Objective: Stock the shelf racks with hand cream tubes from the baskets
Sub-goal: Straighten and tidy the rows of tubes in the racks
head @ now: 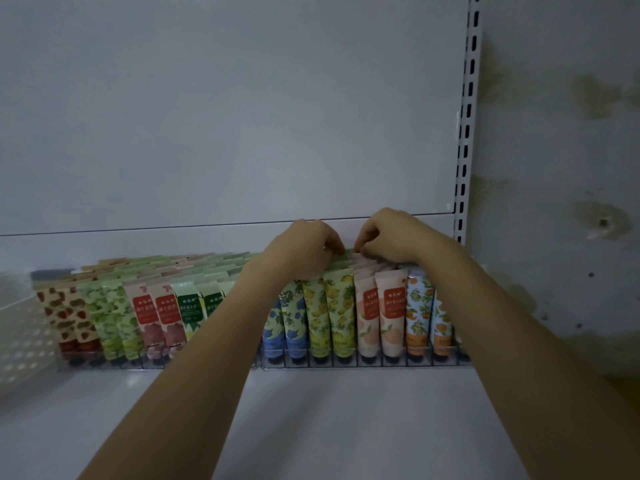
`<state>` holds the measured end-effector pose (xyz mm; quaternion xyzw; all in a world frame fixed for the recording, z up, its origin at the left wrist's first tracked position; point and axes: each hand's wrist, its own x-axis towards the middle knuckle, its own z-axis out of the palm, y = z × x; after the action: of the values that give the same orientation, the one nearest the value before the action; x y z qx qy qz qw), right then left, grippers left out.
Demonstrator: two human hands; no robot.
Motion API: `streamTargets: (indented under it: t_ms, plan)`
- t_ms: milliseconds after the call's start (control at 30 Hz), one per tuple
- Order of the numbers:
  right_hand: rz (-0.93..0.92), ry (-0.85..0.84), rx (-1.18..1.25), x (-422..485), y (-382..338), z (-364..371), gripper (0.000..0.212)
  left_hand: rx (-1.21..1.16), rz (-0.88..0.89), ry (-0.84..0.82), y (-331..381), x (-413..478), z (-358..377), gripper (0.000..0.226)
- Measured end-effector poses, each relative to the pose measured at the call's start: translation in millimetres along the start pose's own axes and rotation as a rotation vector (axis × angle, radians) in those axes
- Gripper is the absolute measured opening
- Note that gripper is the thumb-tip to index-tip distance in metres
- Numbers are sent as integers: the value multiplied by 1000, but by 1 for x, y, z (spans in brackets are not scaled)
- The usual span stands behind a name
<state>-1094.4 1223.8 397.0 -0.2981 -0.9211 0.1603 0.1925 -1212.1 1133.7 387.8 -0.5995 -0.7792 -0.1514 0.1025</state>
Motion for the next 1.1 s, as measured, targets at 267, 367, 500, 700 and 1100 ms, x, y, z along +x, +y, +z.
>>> streamTargets:
  t_ms: [267, 367, 500, 700, 1100]
  plan:
    - [57, -60, 22, -3, 13, -18, 15, -49, 97, -16, 8, 1, 3, 37]
    - [64, -89, -7, -3, 13, -16, 13, -15, 105, -24, 11, 2, 6, 36]
    - [54, -83, 10, -1, 13, -14, 14, 9, 111, -8, 13, 1, 7, 35]
    - [-3, 75, 78, 3, 19, -19, 26, 2, 56, 48, 9, 1, 8, 35]
    - [-20, -70, 35, 12, 10, -2, 34, 72, -74, -72, 6, 1, 4, 43]
